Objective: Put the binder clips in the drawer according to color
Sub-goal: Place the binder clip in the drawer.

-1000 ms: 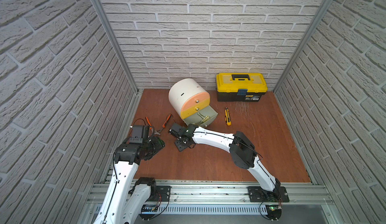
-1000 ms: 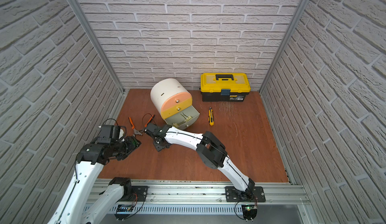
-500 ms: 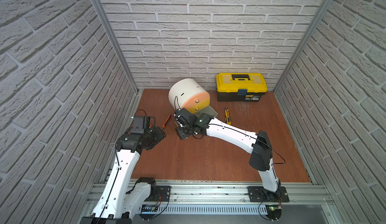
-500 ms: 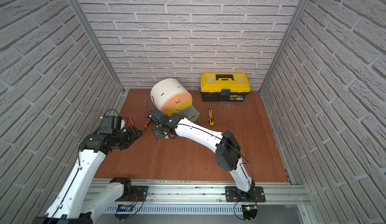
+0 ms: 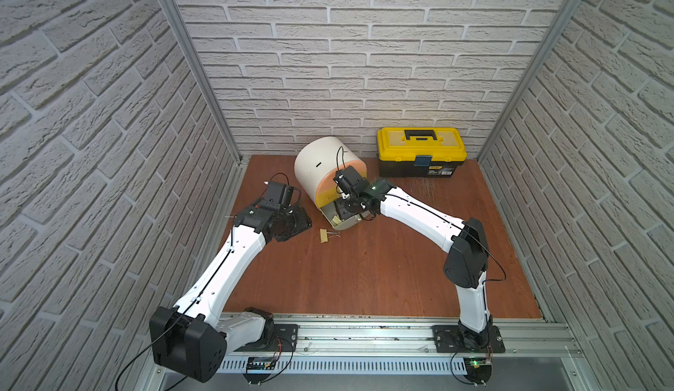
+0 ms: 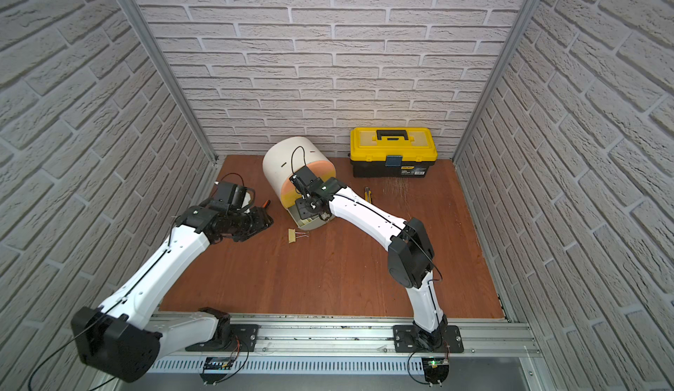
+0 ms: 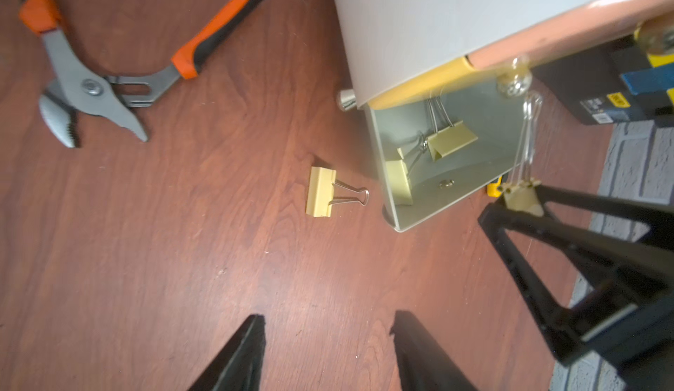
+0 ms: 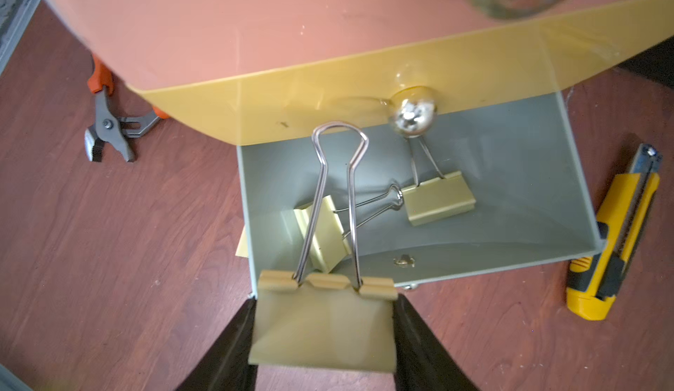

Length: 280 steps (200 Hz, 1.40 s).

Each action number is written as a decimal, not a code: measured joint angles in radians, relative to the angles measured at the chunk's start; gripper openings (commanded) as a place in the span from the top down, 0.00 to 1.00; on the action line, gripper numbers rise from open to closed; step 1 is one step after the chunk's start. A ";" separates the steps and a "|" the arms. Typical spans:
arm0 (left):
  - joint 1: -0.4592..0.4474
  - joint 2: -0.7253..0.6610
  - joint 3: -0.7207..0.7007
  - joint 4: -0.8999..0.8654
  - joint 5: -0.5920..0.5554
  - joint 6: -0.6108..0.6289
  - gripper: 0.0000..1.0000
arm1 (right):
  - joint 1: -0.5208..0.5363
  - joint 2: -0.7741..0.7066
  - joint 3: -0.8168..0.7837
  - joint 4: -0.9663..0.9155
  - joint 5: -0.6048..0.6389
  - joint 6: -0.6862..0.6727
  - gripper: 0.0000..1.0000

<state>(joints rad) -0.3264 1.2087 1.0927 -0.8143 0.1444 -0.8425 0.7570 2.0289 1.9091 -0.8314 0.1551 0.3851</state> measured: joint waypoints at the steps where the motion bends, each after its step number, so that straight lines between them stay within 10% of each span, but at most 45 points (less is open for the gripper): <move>1: -0.002 0.003 0.000 0.002 0.000 -0.001 0.39 | -0.001 0.000 0.000 0.000 0.000 0.000 0.56; 124: -0.014 0.072 -0.076 0.140 0.064 -0.050 0.39 | -0.021 0.066 0.039 -0.014 0.032 -0.011 0.35; 280: 0.012 0.202 -0.126 0.230 0.080 -0.024 0.35 | -0.023 0.016 0.028 -0.016 0.030 -0.023 0.34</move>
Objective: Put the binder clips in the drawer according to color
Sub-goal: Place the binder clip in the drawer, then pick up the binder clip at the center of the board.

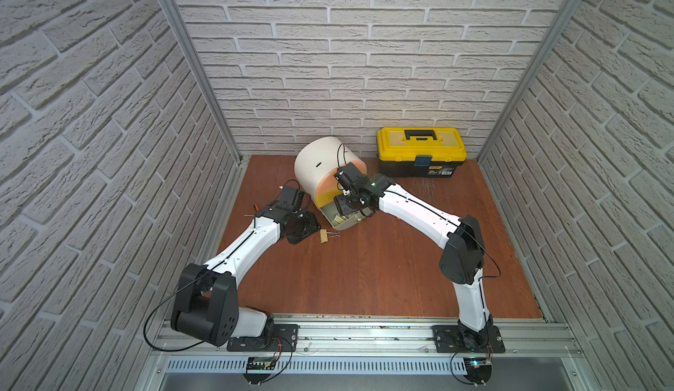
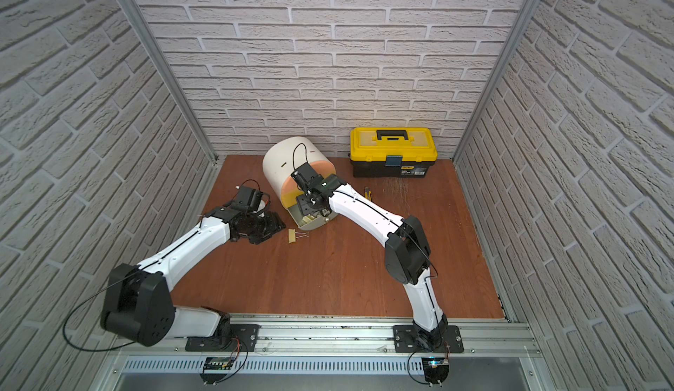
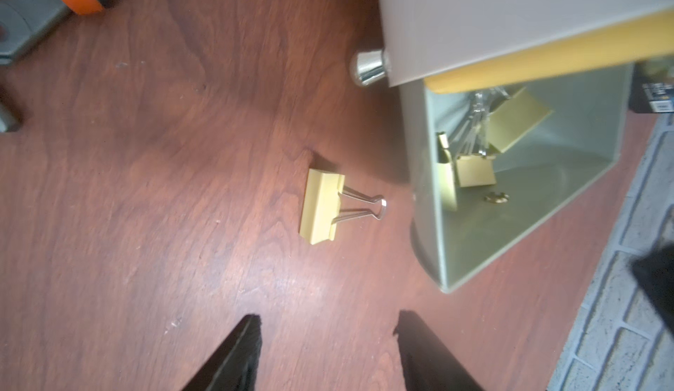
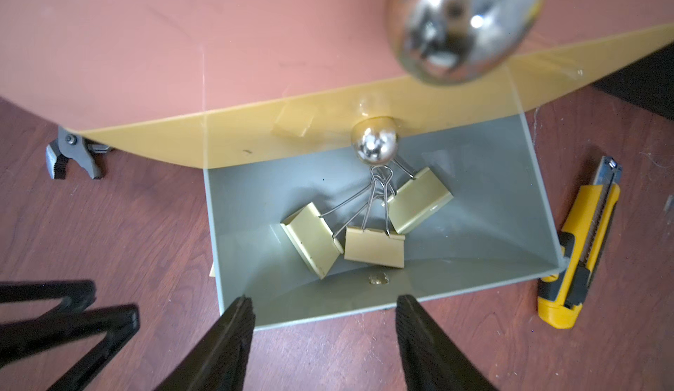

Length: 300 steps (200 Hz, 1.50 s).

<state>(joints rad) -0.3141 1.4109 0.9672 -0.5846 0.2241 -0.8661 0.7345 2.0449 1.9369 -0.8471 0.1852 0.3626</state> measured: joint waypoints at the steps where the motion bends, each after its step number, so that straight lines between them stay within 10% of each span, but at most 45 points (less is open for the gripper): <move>1: 0.000 0.004 0.000 0.002 0.000 0.002 0.35 | 0.000 -0.004 -0.004 0.000 0.000 0.000 0.34; 137: -0.087 0.300 0.113 0.027 -0.157 0.105 0.38 | -0.002 -0.376 -0.308 0.031 0.046 0.050 0.34; 300: -0.013 0.116 -0.122 -0.042 -0.242 0.089 0.41 | -0.005 -0.431 -0.344 0.050 0.037 0.075 0.35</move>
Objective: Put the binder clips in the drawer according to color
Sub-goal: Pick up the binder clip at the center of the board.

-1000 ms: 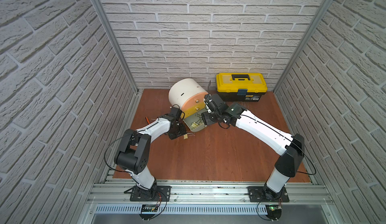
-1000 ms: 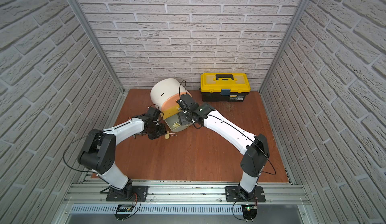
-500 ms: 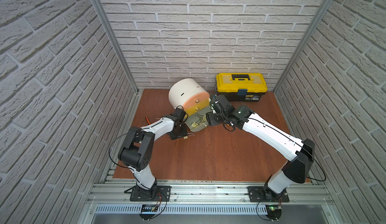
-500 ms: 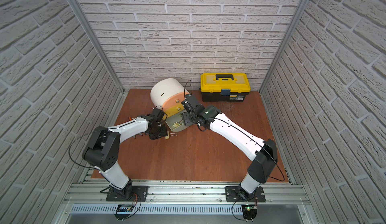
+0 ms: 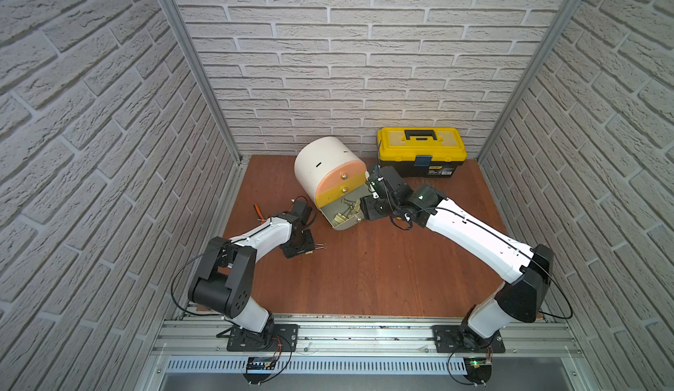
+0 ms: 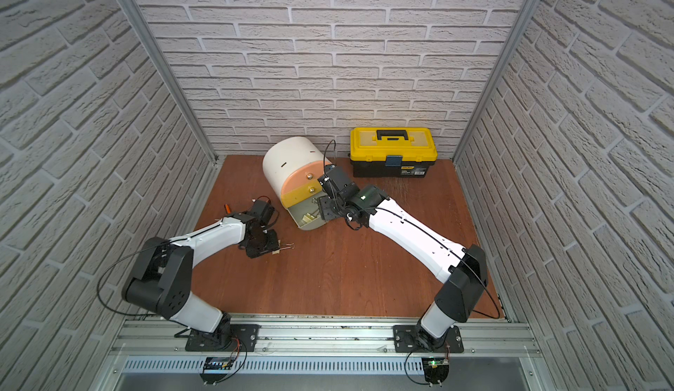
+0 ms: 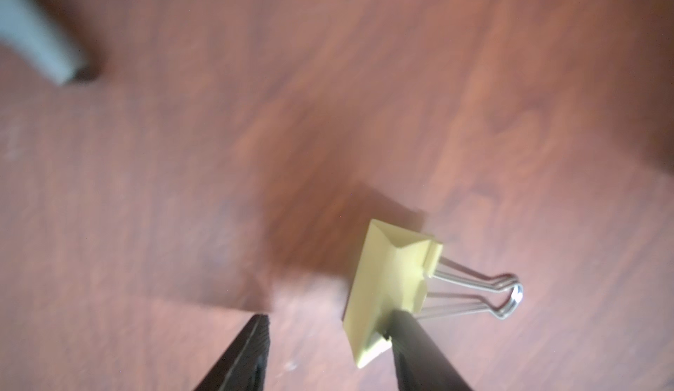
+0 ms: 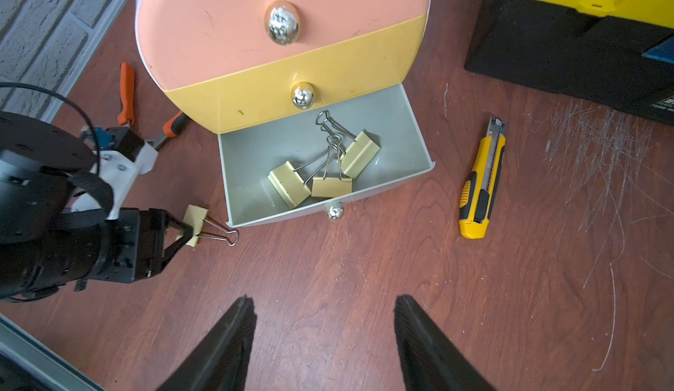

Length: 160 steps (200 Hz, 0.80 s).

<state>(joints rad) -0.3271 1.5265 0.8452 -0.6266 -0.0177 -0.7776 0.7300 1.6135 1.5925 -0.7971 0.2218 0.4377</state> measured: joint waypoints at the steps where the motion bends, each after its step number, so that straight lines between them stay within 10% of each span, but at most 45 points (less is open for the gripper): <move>1: 0.002 -0.005 -0.004 -0.002 0.000 0.000 0.41 | 0.000 0.000 0.000 0.000 0.000 0.000 0.35; 64: 0.008 -0.157 -0.021 -0.065 0.007 0.032 0.35 | 0.009 -0.003 -0.027 0.002 -0.023 0.006 0.35; 160: 0.005 0.014 0.080 -0.109 0.025 0.117 0.42 | 0.036 -0.032 -0.069 0.011 -0.039 0.032 0.35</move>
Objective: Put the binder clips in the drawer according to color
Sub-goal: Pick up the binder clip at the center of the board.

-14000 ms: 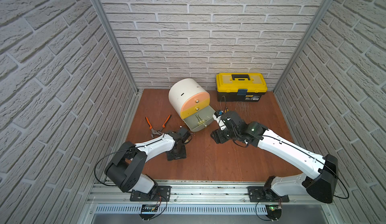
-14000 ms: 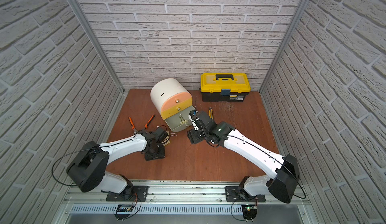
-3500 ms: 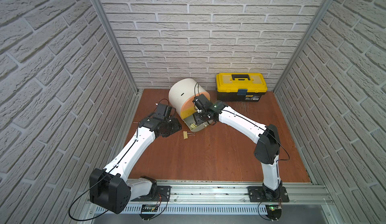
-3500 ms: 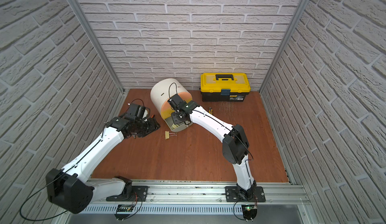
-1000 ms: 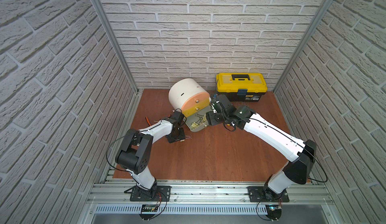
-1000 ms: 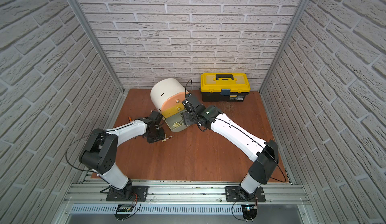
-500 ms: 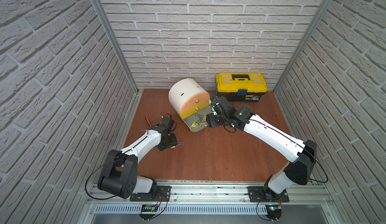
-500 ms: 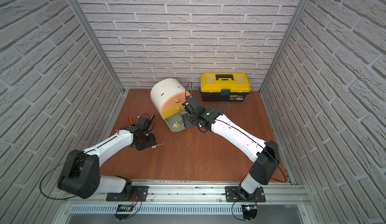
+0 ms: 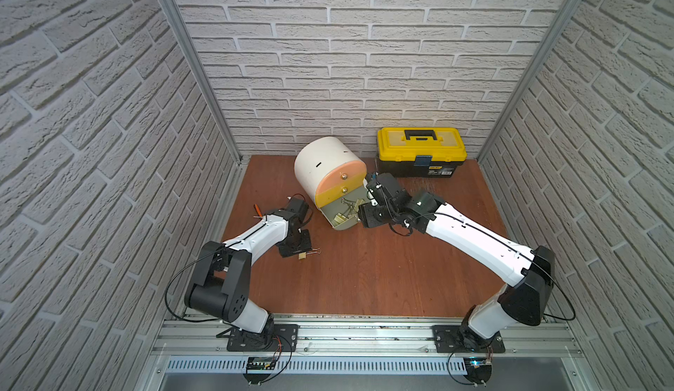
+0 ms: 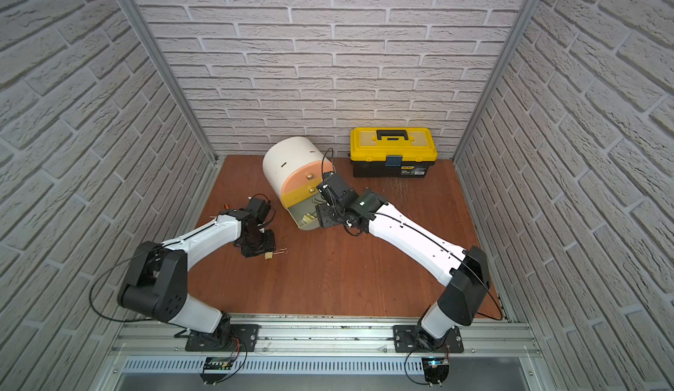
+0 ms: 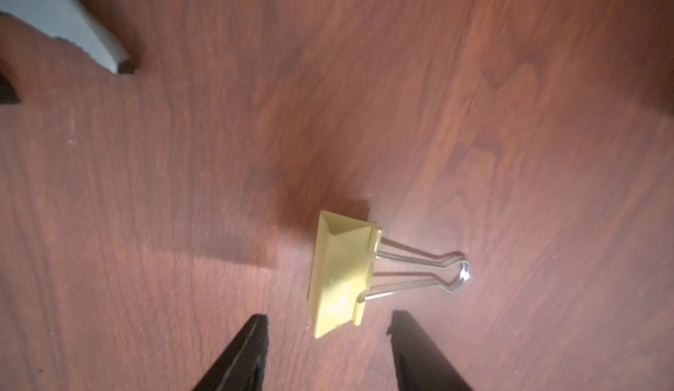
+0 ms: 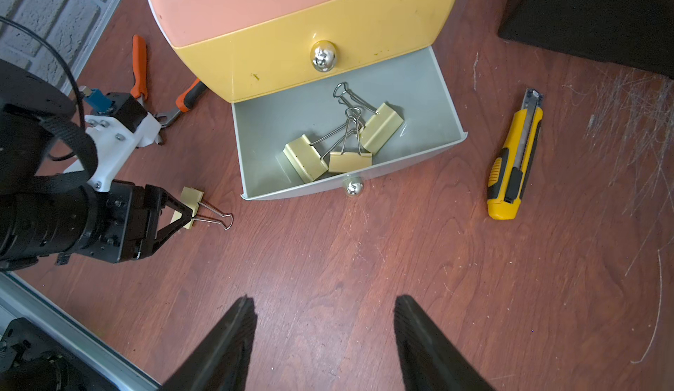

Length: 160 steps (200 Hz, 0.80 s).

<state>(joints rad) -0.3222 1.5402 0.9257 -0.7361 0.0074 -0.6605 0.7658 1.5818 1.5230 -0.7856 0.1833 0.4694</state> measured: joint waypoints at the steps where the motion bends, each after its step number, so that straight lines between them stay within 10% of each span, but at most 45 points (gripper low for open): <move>1: 0.000 0.002 0.002 0.000 0.000 0.001 0.42 | 0.000 0.000 -0.001 0.000 0.000 0.000 0.35; 160: -0.010 0.108 0.038 0.031 0.000 0.040 0.57 | 0.000 -0.028 -0.013 -0.001 0.018 0.011 0.35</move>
<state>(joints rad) -0.3321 1.6482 0.9638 -0.7055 0.0078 -0.6205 0.7658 1.5539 1.5101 -0.7864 0.2016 0.4805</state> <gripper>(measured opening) 0.444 0.646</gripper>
